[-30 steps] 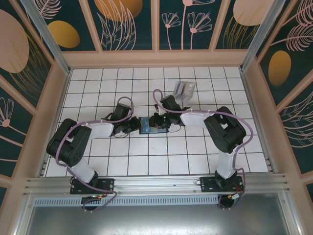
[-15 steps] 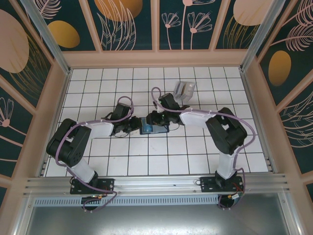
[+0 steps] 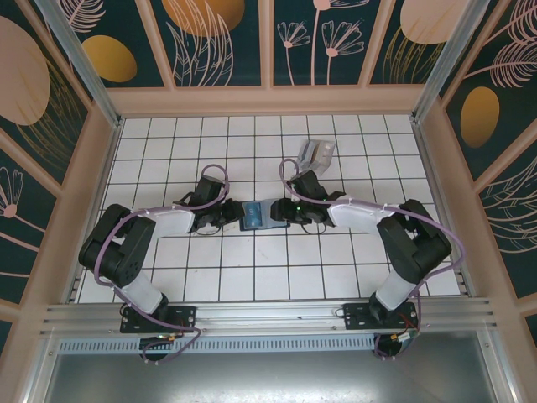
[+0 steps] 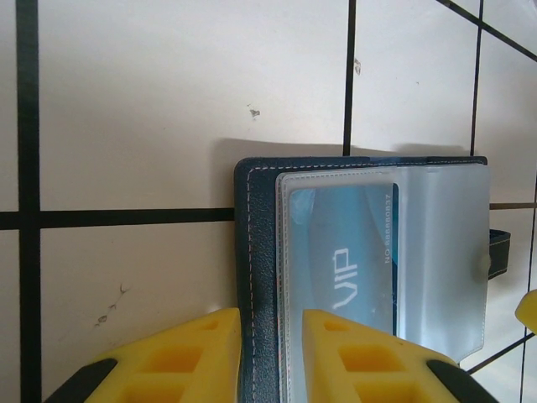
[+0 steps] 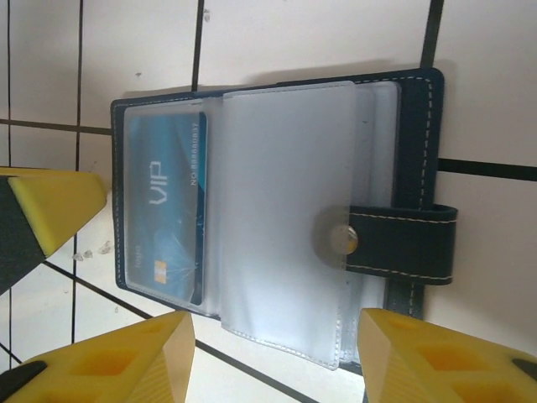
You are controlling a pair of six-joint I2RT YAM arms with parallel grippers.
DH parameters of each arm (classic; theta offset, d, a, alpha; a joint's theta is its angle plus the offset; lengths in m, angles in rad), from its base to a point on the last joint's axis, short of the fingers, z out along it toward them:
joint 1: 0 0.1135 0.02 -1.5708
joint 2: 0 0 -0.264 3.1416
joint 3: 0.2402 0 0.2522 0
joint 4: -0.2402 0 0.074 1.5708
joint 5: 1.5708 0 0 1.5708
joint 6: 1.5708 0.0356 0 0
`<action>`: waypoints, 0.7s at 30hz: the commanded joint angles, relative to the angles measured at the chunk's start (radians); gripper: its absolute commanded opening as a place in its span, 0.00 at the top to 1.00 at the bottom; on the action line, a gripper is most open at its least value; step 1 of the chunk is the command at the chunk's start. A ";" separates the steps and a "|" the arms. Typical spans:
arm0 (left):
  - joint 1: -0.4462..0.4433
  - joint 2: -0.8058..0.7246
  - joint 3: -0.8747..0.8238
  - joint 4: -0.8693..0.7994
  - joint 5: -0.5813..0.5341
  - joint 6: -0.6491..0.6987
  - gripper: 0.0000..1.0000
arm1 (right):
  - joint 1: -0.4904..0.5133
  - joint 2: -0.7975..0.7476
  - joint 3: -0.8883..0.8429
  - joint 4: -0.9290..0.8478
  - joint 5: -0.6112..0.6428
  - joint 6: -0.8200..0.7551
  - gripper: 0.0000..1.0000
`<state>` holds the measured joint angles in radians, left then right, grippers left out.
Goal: Put the credit cards into the card holder
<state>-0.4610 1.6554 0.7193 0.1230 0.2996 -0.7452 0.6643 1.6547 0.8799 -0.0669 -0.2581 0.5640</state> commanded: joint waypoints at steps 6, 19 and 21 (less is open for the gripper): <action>0.005 -0.005 0.008 0.009 0.005 0.007 0.71 | -0.003 0.051 -0.029 0.068 -0.055 0.031 0.51; 0.005 0.003 0.024 -0.003 0.010 0.010 0.71 | -0.003 0.069 -0.018 0.120 -0.101 0.040 0.54; 0.005 0.010 0.038 -0.015 0.013 0.010 0.72 | -0.003 0.068 -0.010 0.117 -0.102 0.036 0.56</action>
<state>-0.4603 1.6558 0.7235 0.1219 0.3061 -0.7456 0.6636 1.7237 0.8680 0.0223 -0.3405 0.5907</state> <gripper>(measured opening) 0.285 0.452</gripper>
